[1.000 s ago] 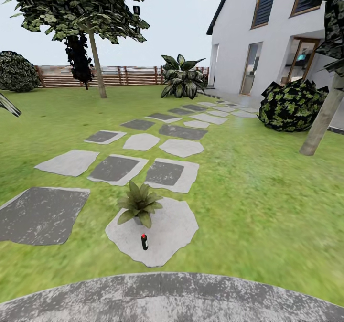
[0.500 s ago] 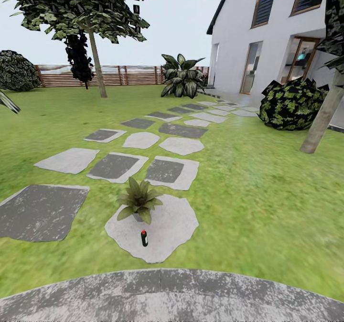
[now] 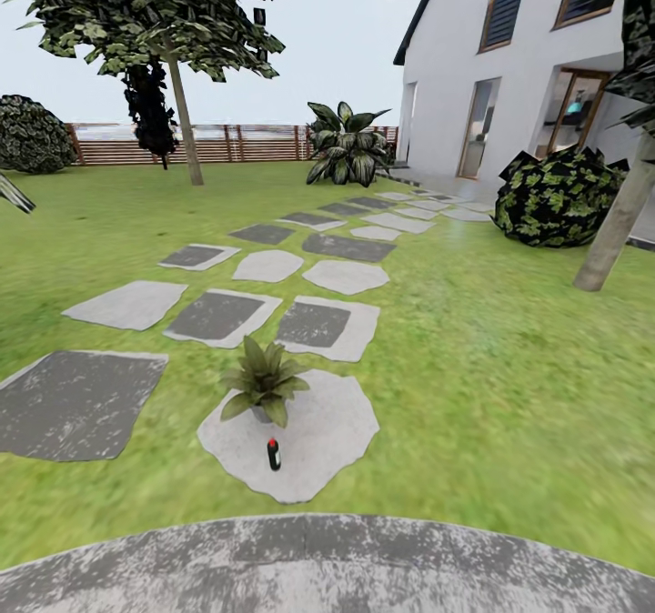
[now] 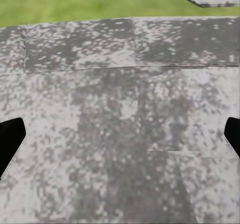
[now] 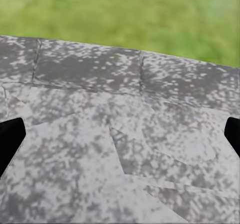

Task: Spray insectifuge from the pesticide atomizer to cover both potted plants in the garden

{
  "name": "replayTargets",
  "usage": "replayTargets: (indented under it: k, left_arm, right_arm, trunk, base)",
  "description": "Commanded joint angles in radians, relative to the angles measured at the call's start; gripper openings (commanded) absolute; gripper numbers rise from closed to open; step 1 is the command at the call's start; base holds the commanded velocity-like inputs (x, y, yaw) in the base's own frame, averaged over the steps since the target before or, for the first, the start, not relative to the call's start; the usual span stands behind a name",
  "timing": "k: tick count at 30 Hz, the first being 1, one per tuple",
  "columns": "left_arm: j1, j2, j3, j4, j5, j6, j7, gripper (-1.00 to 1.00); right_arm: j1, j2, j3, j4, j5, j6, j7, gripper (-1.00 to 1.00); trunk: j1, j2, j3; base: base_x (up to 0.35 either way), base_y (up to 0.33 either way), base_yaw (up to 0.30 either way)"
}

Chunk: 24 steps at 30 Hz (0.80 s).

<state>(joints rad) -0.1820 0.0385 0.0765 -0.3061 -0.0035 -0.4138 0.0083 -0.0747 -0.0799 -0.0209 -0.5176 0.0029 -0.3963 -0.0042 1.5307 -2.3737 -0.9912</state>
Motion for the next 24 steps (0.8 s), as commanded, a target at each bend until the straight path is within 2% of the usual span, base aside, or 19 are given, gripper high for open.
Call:
replayTargets:
  k: [1, 16, 21, 24]
  left_arm:
    - [-0.001, 0.000, 0.002, 0.001, -0.001, -0.003, 0.001, 1.00]
    - [-0.001, 0.000, 0.002, 0.001, -0.002, -0.003, 0.001, 1.00]
    - [-0.001, -0.001, 0.002, 0.001, -0.003, -0.003, 0.001, 1.00]
    - [-0.007, -0.001, -0.002, -0.008, -0.006, -0.003, -0.001, 1.00]
  right_arm:
    - [0.000, 0.000, -0.001, 0.001, 0.001, -0.003, 0.000, 1.00]
    - [0.000, 0.000, -0.001, 0.001, 0.001, -0.003, 0.000, 1.00]
    - [0.000, 0.000, -0.001, 0.002, 0.002, -0.003, 0.000, 1.00]
    - [0.000, 0.000, -0.001, -0.009, 0.002, -0.003, -0.001, 1.00]
  trunk:
    - [0.000, 0.000, -0.001]
    - [0.000, 0.000, -0.001]
    - [0.000, 0.000, -0.001]
    - [0.000, 0.000, -0.001]
  base:
    - [0.305, 0.000, 0.000]
    - [0.335, -0.001, 0.000]
    - [0.317, -0.125, 0.000]
    - [0.135, -0.074, 0.000]
